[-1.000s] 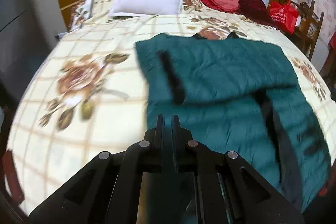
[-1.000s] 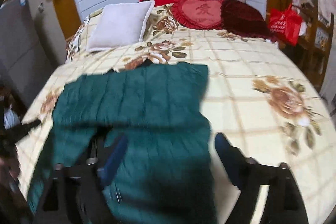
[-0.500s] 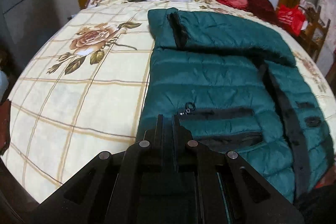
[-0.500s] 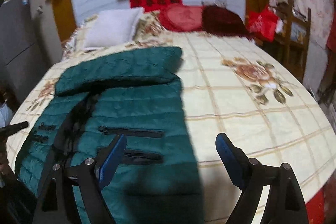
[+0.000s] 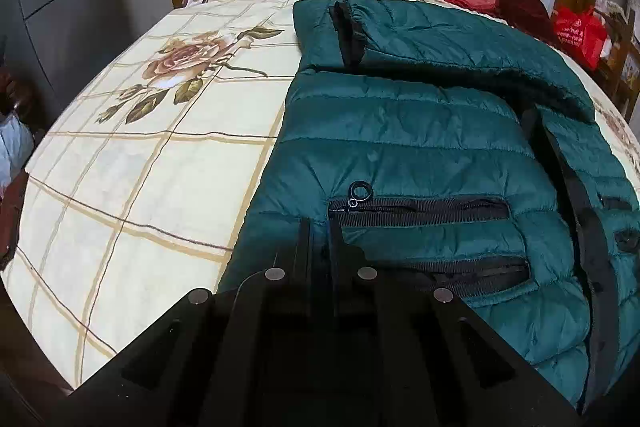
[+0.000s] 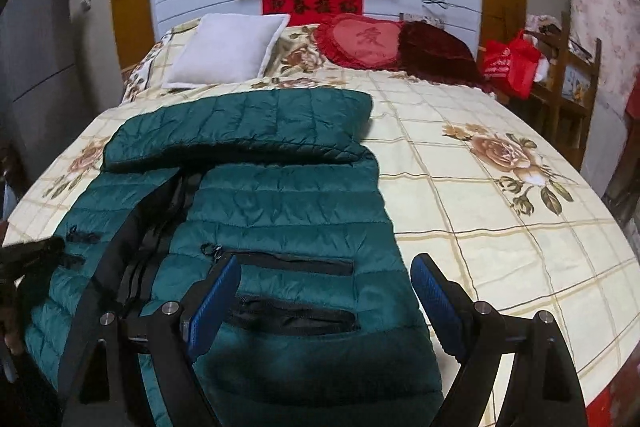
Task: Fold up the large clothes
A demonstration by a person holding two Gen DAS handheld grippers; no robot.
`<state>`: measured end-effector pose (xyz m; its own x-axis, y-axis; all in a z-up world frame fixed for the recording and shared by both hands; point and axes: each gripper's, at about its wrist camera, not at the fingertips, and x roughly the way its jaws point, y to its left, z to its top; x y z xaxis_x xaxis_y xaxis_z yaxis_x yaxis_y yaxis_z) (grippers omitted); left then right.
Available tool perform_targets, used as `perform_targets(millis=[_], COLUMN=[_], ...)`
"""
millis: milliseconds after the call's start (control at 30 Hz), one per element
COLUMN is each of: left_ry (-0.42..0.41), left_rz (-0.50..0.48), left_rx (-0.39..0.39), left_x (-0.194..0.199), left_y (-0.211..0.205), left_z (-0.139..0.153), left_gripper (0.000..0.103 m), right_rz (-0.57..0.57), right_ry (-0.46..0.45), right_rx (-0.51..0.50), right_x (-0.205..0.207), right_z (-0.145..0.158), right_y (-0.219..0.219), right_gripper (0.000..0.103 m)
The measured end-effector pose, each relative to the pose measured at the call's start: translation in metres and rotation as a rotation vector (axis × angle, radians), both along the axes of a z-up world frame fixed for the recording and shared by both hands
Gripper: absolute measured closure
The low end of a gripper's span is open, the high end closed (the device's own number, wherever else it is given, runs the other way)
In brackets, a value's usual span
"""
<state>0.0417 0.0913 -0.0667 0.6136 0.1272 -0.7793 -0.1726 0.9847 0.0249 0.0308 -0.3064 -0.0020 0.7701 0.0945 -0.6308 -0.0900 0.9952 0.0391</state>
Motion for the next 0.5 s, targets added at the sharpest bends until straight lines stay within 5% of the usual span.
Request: perform_targets(millis=[500], left_ry=[0.0], left_rz=[0.001], left_rx=[-0.018], left_x=[0.0005], left_y=[0.0021], left_z=[0.0001], left_gripper=[0.097], right_rz=[-0.017], right_ry=[-0.014], right_rx=[0.054], right_x=[0.0008], right_z=[0.0022], right_y=[-0.0036], right_gripper=[0.018])
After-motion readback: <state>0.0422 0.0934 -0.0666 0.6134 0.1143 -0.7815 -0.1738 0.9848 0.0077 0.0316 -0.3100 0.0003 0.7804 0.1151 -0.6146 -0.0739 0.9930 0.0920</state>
